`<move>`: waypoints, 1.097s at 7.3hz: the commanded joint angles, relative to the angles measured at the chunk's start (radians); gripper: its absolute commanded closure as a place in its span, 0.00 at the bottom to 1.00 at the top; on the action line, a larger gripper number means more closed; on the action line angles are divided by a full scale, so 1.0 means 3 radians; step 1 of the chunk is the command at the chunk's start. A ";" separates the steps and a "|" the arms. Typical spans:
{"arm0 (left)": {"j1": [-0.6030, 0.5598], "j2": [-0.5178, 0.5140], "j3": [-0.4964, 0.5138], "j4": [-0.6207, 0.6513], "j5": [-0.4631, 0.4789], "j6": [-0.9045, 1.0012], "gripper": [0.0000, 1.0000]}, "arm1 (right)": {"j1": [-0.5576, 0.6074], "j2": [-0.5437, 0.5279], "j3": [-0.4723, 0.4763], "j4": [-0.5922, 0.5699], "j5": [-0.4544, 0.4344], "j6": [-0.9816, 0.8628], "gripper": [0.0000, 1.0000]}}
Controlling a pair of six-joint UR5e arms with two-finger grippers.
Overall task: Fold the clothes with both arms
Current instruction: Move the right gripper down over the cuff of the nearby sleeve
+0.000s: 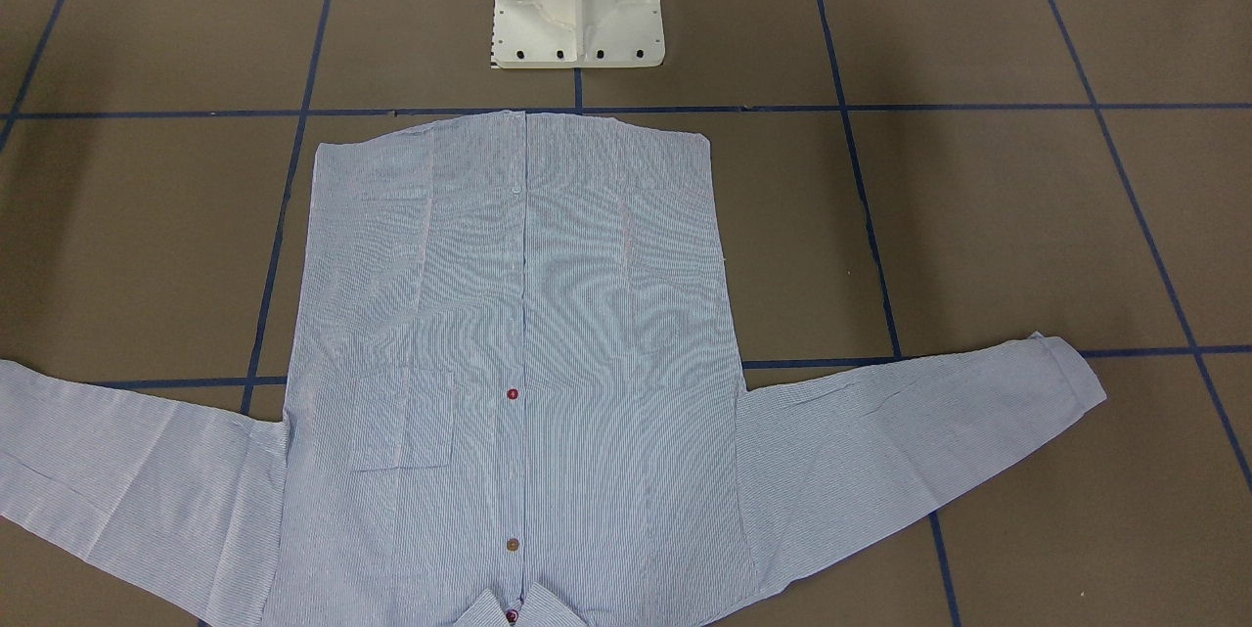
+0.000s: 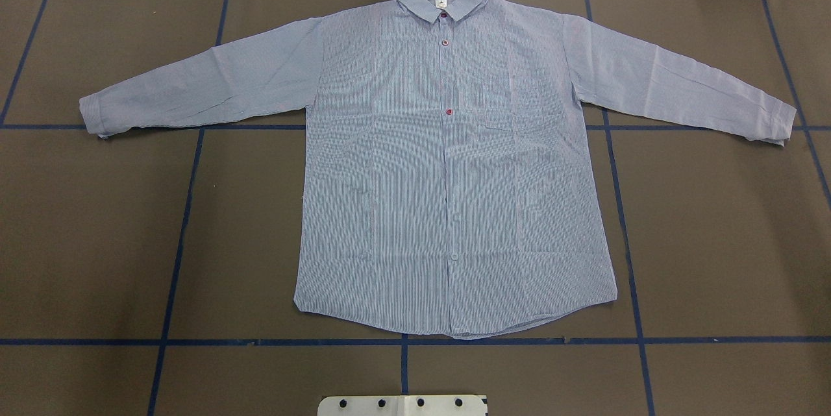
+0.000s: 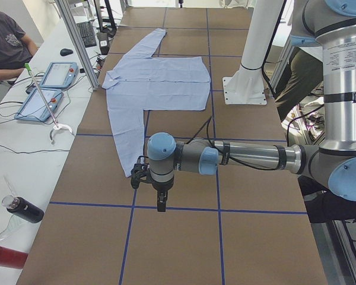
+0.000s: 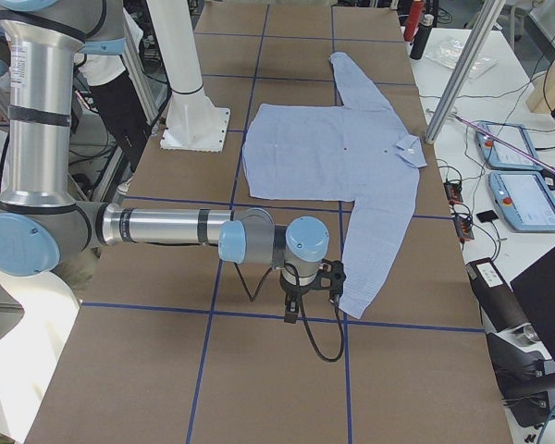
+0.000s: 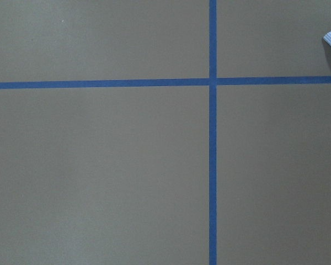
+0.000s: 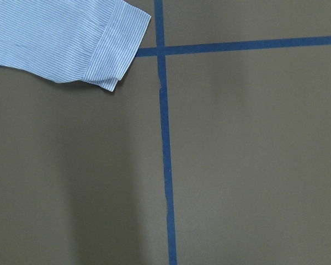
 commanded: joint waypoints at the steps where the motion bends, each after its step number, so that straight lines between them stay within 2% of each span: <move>1: 0.0000 -0.0003 -0.0001 0.0007 0.0000 0.0000 0.00 | 0.0000 0.0005 0.0020 0.0005 -0.0005 0.0003 0.00; 4: -0.0005 -0.0044 -0.0057 -0.0014 -0.0010 -0.0005 0.00 | 0.0000 0.0056 0.0055 0.0005 0.0015 0.0059 0.00; 7: -0.0010 -0.0309 -0.0099 -0.0029 -0.0021 -0.0015 0.00 | -0.0015 0.0449 0.0015 -0.0005 0.0046 0.0054 0.00; 8: -0.0005 -0.0396 -0.0063 -0.0064 -0.0036 -0.0015 0.00 | -0.0046 0.0471 -0.0071 0.0127 0.0107 0.0064 0.00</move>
